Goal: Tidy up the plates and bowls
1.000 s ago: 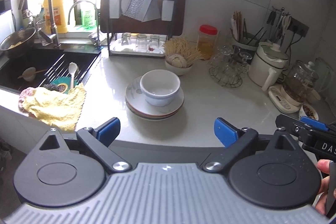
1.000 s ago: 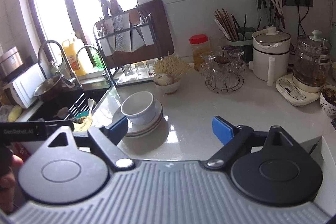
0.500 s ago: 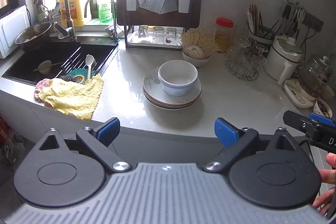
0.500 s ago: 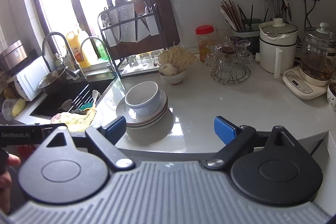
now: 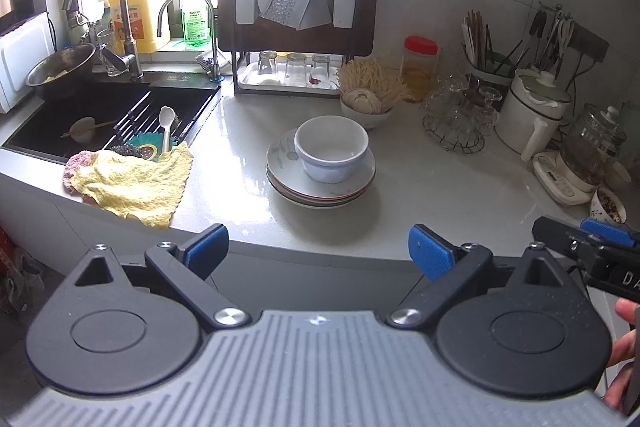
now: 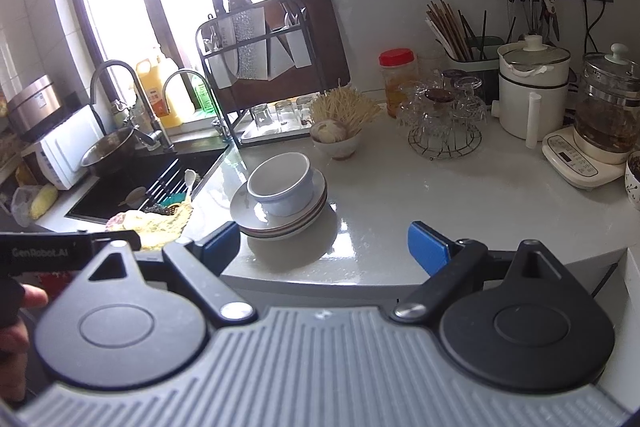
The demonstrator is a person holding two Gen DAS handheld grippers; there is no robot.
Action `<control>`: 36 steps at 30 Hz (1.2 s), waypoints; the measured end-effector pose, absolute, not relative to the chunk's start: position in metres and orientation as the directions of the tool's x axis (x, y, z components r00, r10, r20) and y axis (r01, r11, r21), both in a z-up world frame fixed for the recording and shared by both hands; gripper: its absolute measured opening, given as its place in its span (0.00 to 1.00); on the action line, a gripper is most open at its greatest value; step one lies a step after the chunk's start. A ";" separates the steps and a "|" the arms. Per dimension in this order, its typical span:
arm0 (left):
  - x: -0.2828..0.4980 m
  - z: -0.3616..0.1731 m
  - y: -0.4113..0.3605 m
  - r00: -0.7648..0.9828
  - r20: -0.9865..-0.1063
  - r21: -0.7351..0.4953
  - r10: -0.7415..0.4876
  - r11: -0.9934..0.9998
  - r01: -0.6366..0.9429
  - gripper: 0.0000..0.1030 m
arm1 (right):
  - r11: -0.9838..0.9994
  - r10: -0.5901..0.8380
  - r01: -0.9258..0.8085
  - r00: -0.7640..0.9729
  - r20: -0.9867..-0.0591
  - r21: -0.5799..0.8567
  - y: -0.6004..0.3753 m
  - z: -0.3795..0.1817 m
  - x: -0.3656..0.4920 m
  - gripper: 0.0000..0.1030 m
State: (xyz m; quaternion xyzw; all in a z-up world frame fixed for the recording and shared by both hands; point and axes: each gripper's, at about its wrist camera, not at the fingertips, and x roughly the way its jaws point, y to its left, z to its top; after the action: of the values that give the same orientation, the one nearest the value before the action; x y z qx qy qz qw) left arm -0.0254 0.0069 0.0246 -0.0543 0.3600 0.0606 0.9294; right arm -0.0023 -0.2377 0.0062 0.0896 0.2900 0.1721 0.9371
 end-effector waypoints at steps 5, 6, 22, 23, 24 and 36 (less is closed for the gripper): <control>-0.027 0.027 0.007 0.734 -0.673 -0.049 0.085 0.986 -0.159 0.96 | 0.926 0.373 -0.275 0.774 -0.511 0.259 -0.238 0.009 -0.004 0.89; -0.026 0.027 0.007 0.734 -0.674 -0.046 0.086 0.986 -0.158 0.96 | 0.925 0.375 -0.275 0.775 -0.509 0.262 -0.238 0.009 -0.004 0.89; -0.024 0.021 0.001 0.728 -0.680 -0.039 0.083 0.988 -0.149 0.96 | 0.930 0.359 -0.261 0.798 -0.484 0.260 -0.238 0.014 -0.009 0.89; -0.024 0.021 0.001 0.728 -0.680 -0.038 0.086 0.988 -0.152 0.96 | 0.929 0.359 -0.259 0.797 -0.486 0.262 -0.238 0.014 -0.009 0.89; -0.024 0.021 0.000 0.728 -0.680 -0.039 0.088 0.987 -0.155 0.96 | 0.929 0.360 -0.258 0.795 -0.488 0.266 -0.238 0.013 -0.007 0.89; -0.023 0.022 -0.001 0.732 -0.675 -0.043 0.086 0.987 -0.155 0.97 | 0.932 0.352 -0.247 0.794 -0.496 0.266 -0.241 0.012 -0.009 0.89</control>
State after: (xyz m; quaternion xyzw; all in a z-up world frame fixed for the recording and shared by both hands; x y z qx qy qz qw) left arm -0.0234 -0.0006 0.0224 -0.0481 0.3600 0.0649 0.9295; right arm -0.0092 -0.2406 0.0117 0.0940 0.2790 0.1587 0.9424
